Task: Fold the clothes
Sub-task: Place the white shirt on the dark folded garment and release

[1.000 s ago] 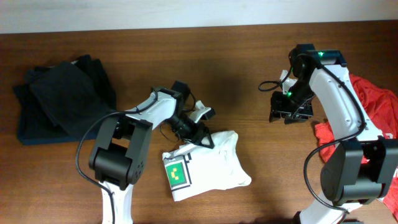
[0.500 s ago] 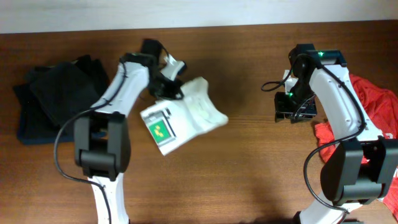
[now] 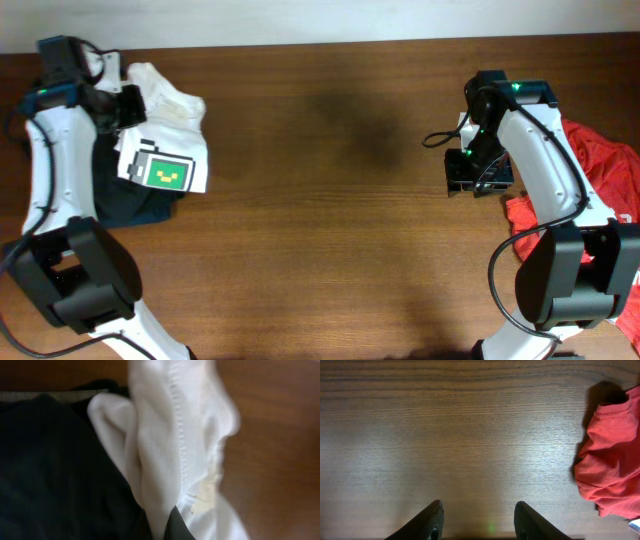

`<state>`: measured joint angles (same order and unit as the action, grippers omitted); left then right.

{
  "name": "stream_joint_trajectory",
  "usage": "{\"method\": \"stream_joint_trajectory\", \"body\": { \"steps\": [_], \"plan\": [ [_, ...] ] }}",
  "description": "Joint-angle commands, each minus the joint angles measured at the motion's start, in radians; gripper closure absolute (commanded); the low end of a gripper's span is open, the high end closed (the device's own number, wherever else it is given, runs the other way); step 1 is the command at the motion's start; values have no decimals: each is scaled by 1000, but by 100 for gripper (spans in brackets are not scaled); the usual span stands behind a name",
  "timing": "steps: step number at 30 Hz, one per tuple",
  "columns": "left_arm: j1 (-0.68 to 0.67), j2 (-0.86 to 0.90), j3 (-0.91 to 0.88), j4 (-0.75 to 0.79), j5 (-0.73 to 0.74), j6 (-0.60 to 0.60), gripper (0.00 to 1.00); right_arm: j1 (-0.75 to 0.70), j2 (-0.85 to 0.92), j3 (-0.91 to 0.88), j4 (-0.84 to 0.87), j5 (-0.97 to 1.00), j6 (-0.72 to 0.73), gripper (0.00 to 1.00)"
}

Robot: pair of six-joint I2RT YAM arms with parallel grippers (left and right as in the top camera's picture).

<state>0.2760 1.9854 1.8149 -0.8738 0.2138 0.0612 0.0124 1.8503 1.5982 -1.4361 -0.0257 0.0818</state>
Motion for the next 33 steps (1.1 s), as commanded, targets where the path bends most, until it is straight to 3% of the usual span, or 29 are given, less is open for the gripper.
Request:
{"method": "stream_joint_trajectory", "body": {
  "steps": [1,9,15,21,22,24,28,31,33],
  "plan": [
    [57,-49,22,50,259,-15,100,-8,-10,12,-1,15,1,50],
    [190,-51,27,150,280,-77,100,-8,-10,12,-9,15,1,50],
    [287,-50,26,129,266,-118,100,-8,-10,12,-8,12,1,50],
    [301,-32,17,-13,-74,-117,96,-8,-10,12,-9,11,1,50],
    [302,-26,17,-23,-121,-117,74,-8,-10,12,-12,10,1,50],
    [303,-22,17,-24,-174,-117,4,-8,-10,12,-16,10,1,50],
    [302,-47,35,30,-42,-117,1,-8,-10,12,-15,11,1,49],
    [264,-96,37,43,154,-75,1,-8,-10,12,-4,11,1,31],
    [212,-108,37,19,191,-49,1,-8,-10,12,16,-18,1,17]
  ]
}}
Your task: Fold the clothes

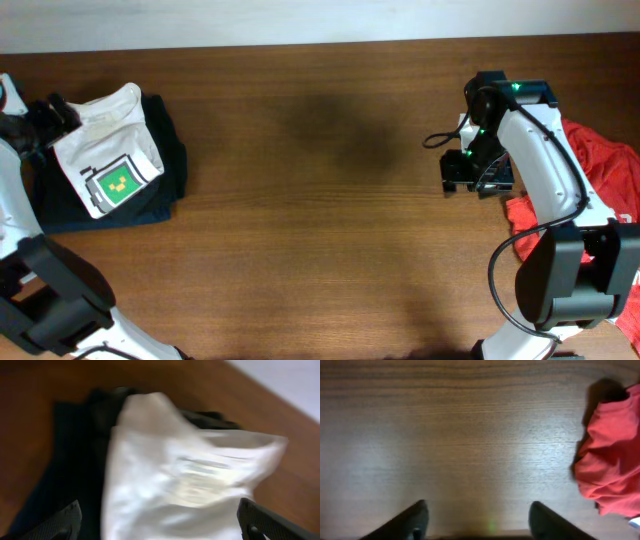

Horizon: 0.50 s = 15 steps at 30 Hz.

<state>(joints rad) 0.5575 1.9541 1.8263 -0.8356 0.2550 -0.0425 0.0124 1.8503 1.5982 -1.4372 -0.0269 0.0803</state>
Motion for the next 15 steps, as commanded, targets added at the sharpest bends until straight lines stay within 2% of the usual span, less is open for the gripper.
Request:
{"method": "stream_joint_trajectory", "body": {
  "steps": [1,3,4,8,13,15],
  "plan": [
    [-103,-79,26,-37,145,61,1,-8,-10,12,29,-43,2,13],
    [-197,-76,26,-101,133,73,1,-8,-10,12,56,-137,2,3],
    [-248,-75,26,-146,111,73,1,-8,-10,12,64,-184,2,1],
    [-415,-75,26,-401,-63,51,1,-9,-10,12,47,-277,-76,1],
    [-470,-77,26,-703,-73,27,1,-69,-10,12,-103,-277,-157,1],
    [-470,-81,26,-761,-92,25,1,-88,-19,12,-133,-277,-190,1]
  ]
}}
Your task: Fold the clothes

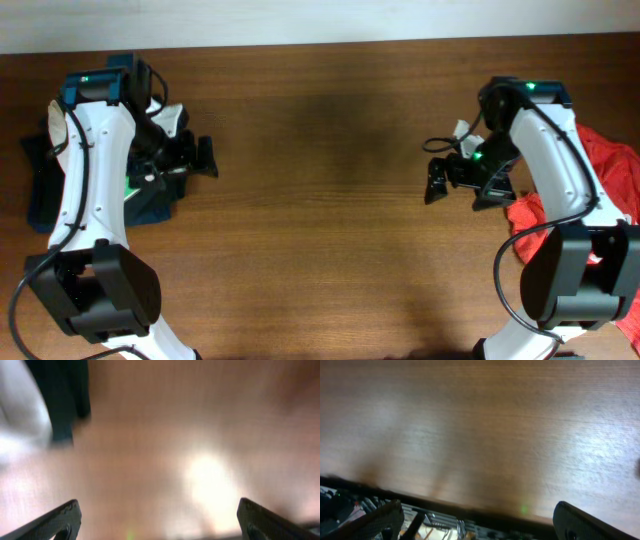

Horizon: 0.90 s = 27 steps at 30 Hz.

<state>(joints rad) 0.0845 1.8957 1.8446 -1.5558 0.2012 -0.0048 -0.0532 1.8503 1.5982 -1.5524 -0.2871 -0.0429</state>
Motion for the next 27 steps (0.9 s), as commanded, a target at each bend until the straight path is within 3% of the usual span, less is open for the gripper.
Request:
{"method": "stream_joint_trajectory", "body": {
  "steps": [1,4,8,13,16,20,27],
  "plan": [
    [3,-38,4,-67,-64,-26,1,-34,-43,9,-23,-16,-81,1],
    [3,-144,-28,-65,-76,-26,1,-40,-172,-23,20,-12,-92,1],
    [3,-418,-172,79,-99,-26,1,-40,-477,-179,146,11,-92,1],
    [3,-941,-568,369,-113,-27,1,-40,-944,-491,336,13,-70,1],
    [3,-1158,-725,388,-113,-29,1,-40,-1134,-587,345,10,-69,1],
    [3,-1289,-762,356,-113,-29,1,-40,-1187,-592,345,10,-69,1],
    [3,-1293,-762,226,-113,-29,1,-40,-1182,-592,345,10,-69,1]
  ]
}}
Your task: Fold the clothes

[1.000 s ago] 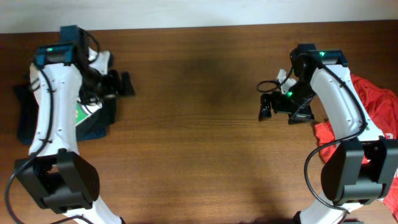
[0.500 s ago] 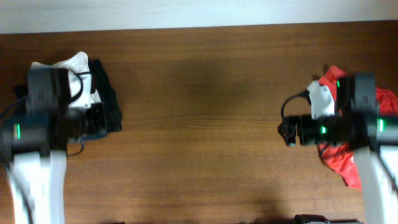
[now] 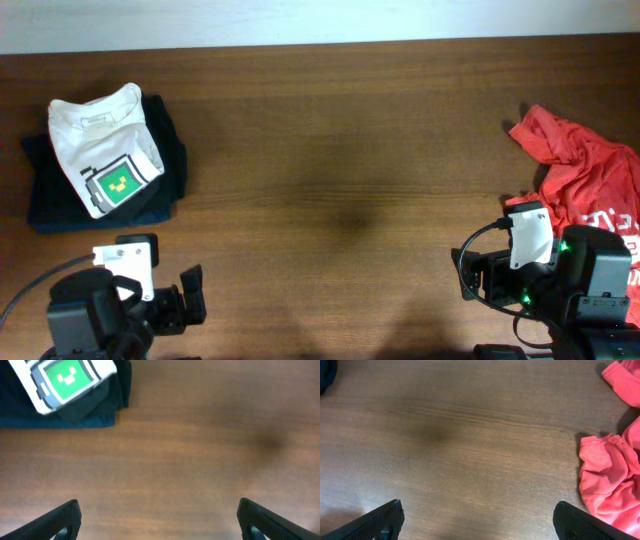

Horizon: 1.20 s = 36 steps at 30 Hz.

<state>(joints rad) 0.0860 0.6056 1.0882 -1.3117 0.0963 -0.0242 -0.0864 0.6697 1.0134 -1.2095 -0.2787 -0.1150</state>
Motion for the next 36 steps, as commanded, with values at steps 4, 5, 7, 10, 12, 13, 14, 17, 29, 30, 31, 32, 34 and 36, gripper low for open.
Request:
{"method": "stream_joint_trajectory", "body": {
  "steps": [4,5,7,10,12,13,14,17,29,30,31,32,34,36],
  "plan": [
    [2,-3,-6,-18,-8,-10,1,-6,-3,-7,3,3,-14,1],
    [2,-3,-6,-18,-8,-10,1,-5,-14,-8,5,2,-32,1],
    [2,-3,-6,-18,-8,-10,1,14,-62,-27,70,2,-42,1],
    [2,-3,-6,-18,-8,-10,1,75,-203,-130,237,3,-54,1],
    [2,-3,-6,-18,-8,-10,1,99,-315,-216,310,20,-53,1],
    [2,-3,-6,-18,-8,-10,1,103,-377,-264,338,22,-53,1],
    [2,-3,-6,-18,-8,-10,1,106,-446,-320,364,24,-53,1],
    [2,-3,-6,-18,-8,-10,1,106,-604,-457,431,20,-53,1],
    [2,-3,-6,-18,-8,-10,1,107,-666,-756,873,107,-62,1],
    [2,-3,-6,-18,-8,-10,1,107,-666,-787,925,108,-62,1],
    [2,-3,-6,-18,-8,-10,1,106,-666,-828,992,108,-62,1],
    [2,-3,-6,-18,-8,-10,1,106,-666,-864,1057,112,-63,1],
    [2,-3,-6,-18,-8,-10,1,106,-666,-921,1163,129,-65,1],
    [2,-3,-6,-18,-8,-10,1,106,-666,-983,1260,138,-100,1]
  ]
}}
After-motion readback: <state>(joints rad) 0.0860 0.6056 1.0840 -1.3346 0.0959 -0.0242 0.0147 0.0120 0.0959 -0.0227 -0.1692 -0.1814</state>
